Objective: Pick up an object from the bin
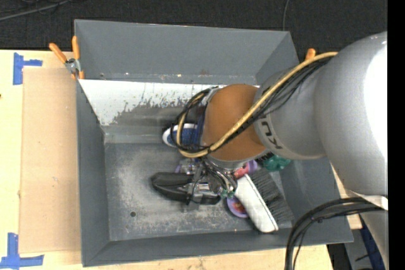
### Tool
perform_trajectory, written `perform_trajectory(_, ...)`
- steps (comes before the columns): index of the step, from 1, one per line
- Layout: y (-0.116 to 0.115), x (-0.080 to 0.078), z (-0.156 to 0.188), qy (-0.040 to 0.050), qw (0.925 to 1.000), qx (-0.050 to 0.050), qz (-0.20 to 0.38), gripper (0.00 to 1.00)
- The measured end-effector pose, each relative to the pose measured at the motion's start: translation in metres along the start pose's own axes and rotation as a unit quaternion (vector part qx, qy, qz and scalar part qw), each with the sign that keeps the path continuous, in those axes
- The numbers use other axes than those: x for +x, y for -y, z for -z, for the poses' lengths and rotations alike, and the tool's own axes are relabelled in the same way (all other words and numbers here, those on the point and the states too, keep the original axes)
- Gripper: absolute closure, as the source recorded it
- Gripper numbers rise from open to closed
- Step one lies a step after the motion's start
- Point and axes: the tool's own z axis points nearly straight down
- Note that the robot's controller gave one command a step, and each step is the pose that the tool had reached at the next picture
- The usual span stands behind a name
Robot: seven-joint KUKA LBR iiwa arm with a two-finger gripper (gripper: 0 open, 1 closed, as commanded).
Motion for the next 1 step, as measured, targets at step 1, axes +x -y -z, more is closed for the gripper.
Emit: perform_trajectory(1, 0.0015, 0.0028, 0.0215, -0.0075, 1.0000, 0.001, -0.001, 1.00)
